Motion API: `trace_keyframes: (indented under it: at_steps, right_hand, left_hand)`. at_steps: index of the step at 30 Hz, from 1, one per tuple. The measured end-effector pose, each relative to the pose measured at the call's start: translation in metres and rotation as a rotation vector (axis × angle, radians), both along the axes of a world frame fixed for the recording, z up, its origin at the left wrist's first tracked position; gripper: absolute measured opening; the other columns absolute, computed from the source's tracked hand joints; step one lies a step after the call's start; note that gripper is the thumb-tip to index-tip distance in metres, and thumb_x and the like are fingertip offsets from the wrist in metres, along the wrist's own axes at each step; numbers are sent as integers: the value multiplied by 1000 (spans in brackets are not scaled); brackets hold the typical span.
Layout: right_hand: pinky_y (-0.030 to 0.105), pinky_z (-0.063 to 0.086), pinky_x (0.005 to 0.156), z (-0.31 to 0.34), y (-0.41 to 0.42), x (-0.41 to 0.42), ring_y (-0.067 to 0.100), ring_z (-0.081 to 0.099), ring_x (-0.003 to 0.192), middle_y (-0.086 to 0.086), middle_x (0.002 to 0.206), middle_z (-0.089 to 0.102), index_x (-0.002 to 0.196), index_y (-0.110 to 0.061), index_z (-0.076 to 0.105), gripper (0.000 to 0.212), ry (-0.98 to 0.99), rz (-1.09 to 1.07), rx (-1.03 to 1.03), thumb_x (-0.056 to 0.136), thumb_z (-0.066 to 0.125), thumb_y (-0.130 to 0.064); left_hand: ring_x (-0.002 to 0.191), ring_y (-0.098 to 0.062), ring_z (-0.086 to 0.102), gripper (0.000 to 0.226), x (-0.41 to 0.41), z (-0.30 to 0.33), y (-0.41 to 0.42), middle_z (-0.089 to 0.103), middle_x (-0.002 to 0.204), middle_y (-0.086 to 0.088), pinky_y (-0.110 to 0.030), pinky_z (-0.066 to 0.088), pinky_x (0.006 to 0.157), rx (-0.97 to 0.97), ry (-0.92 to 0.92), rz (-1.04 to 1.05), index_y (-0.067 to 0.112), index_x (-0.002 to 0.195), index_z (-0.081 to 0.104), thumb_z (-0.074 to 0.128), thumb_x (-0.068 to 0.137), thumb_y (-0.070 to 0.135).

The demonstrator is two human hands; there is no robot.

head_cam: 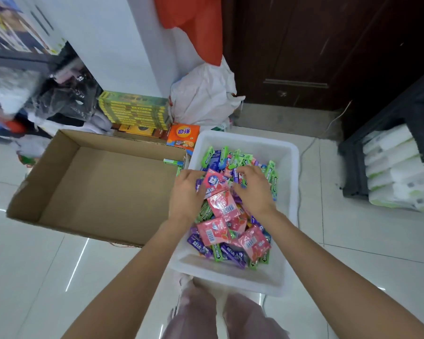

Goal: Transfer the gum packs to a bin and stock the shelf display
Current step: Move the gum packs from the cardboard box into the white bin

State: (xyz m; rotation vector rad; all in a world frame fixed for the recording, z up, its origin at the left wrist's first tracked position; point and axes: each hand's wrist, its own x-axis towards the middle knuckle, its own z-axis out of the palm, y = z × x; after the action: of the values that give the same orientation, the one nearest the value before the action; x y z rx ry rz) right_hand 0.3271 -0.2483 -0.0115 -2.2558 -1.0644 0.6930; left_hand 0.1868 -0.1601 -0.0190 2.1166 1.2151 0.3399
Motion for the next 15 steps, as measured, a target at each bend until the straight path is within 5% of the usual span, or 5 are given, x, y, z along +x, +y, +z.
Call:
trace_keyframes:
  at_steps: [7, 12, 15]
  right_hand:
    - [29, 31, 106, 1, 65, -38, 20, 37, 129, 5, 138, 38, 139, -13, 40, 53, -2, 185, 10, 91, 59, -23]
    - [37, 17, 116, -16, 96, -55, 19, 4, 145, 0, 158, 3, 150, -21, 18, 74, -1, 212, -133, 90, 58, -40]
    - [39, 20, 116, -24, 101, -58, 19, 1, 146, 1, 159, -3, 150, -25, 13, 79, -33, 218, -188, 88, 58, -44]
  left_hand:
    - [110, -32, 50, 34, -47, 0, 64, 52, 121, -15, -37, 41, 94, -26, 83, 141, 4, 119, 58, 48, 87, 0]
    - [127, -31, 41, 49, -51, -25, 108, 42, 140, -15, -34, 32, 107, -141, 232, -33, 7, 137, 43, 53, 89, 7]
    - [133, -30, 35, 59, -45, -45, 121, 32, 148, -12, -39, 31, 110, -192, 340, -129, 15, 144, 33, 57, 90, 16]
